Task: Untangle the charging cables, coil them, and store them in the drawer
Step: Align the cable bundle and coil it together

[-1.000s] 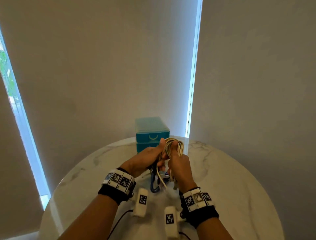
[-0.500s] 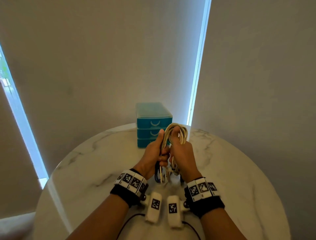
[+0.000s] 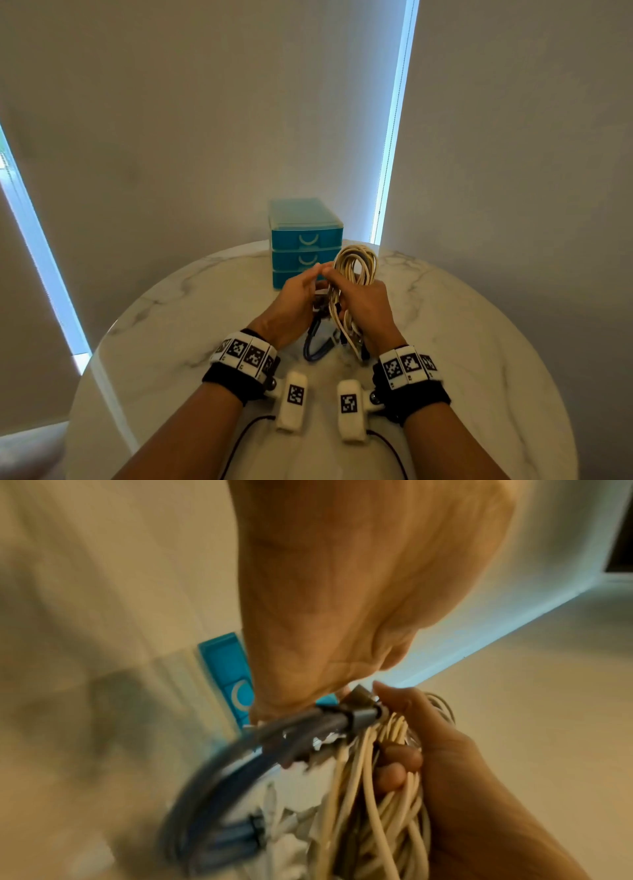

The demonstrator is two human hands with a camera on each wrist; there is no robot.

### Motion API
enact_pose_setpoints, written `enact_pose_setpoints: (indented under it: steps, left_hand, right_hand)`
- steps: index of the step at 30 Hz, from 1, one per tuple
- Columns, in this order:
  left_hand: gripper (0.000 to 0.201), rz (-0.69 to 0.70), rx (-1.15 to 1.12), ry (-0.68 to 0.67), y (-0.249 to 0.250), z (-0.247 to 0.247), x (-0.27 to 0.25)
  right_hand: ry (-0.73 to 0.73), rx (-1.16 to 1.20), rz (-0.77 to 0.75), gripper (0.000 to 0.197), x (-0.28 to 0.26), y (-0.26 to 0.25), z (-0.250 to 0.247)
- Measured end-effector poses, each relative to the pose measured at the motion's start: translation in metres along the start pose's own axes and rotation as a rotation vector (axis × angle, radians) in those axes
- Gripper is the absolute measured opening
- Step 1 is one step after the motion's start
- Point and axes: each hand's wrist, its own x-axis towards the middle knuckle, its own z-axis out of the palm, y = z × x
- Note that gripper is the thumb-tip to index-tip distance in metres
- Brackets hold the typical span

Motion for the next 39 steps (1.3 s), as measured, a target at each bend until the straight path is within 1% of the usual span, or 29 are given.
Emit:
enact_pose_setpoints:
  steps: [2, 4, 5, 6, 7, 8, 10, 12, 14, 16, 20, 22, 25, 27, 29, 31, 34, 35, 37, 39]
  left_hand:
    - [0.056, 0.083, 0.164, 0.066, 0.001, -0.006, 0.006]
    - [0.051, 0.200, 0.212, 0.088, 0.004, -0.016, 0.010]
    - [0.045, 0.254, 0.241, 0.068, 0.007, -0.022, 0.010]
    - [0.045, 0.296, 0.292, 0.032, 0.010, -0.027, 0.008]
    - [0.049, 0.325, 0.352, -0.009, 0.012, -0.030, 0.006]
    - [0.052, 0.341, 0.408, -0.037, 0.013, -0.031, 0.004]
    - [0.047, 0.363, 0.487, -0.063, 0.014, -0.034, 0.002]
    - [0.046, 0.386, 0.550, -0.095, 0.016, -0.040, 0.002]
    - [0.053, 0.371, 0.600, -0.143, 0.021, -0.046, 0.001]
    - [0.052, 0.399, 0.656, -0.147, 0.022, -0.050, 0.000]
    - [0.044, 0.539, 0.830, -0.023, 0.025, -0.051, -0.003]
    - [0.041, 0.571, 0.887, 0.004, 0.029, -0.052, -0.004]
    - [0.039, 0.555, 0.994, 0.060, 0.030, -0.053, -0.006]
    - [0.032, 0.543, 1.108, 0.157, 0.030, -0.053, -0.007]
    - [0.026, 0.556, 1.175, 0.253, 0.031, -0.051, -0.008]
    - [0.020, 0.640, 1.191, 0.333, 0.036, -0.049, -0.011]
    - [0.018, 0.822, 1.169, 0.441, 0.042, -0.051, -0.016]
    - [0.018, 0.881, 1.152, 0.459, 0.044, -0.053, -0.017]
    - [0.020, 0.993, 1.142, 0.450, 0.046, -0.057, -0.019]
    - [0.022, 1.053, 1.167, 0.442, 0.047, -0.060, -0.019]
  right_hand:
    - [-0.029, 0.003, 0.031, 0.031, 0.001, 0.002, -0.001]
    - [-0.105, -0.024, 0.063, 0.028, 0.000, 0.001, -0.001]
    - [-0.147, -0.073, 0.072, 0.027, 0.000, 0.000, -0.001]
    - [-0.189, -0.143, 0.073, 0.024, 0.000, 0.000, 0.000]
    - [-0.235, -0.233, 0.067, 0.021, 0.001, 0.000, 0.002]
    - [-0.278, -0.321, 0.058, 0.018, 0.001, 0.000, 0.003]
    - [-0.339, -0.461, 0.042, 0.018, 0.001, 0.001, 0.007]
    - [-0.361, -0.536, 0.043, 0.024, 0.004, 0.004, 0.009]
    - [-0.363, -0.586, 0.042, 0.029, 0.004, 0.004, 0.008]
    - [-0.372, -0.644, 0.022, 0.033, 0.003, 0.004, 0.007]
    - [-0.384, -0.702, -0.007, 0.035, -0.003, 0.000, 0.011]
    - [-0.399, -0.737, -0.007, 0.034, -0.005, -0.003, 0.012]
    - [-0.409, -0.794, -0.011, 0.034, -0.008, -0.004, 0.014]
    - [-0.400, -0.811, -0.018, 0.030, -0.012, -0.006, 0.014]
    - [-0.388, -0.811, -0.014, 0.025, -0.015, -0.009, 0.016]
    - [-0.389, -0.795, -0.010, 0.028, -0.015, -0.009, 0.019]
    - [-0.379, -0.815, -0.045, 0.043, -0.015, -0.013, 0.028]
    - [-0.389, -0.801, -0.051, 0.044, -0.015, -0.014, 0.031]
    - [-0.416, -0.762, -0.024, 0.043, -0.014, -0.016, 0.038]
    - [-0.437, -0.706, 0.029, 0.051, -0.011, -0.015, 0.042]
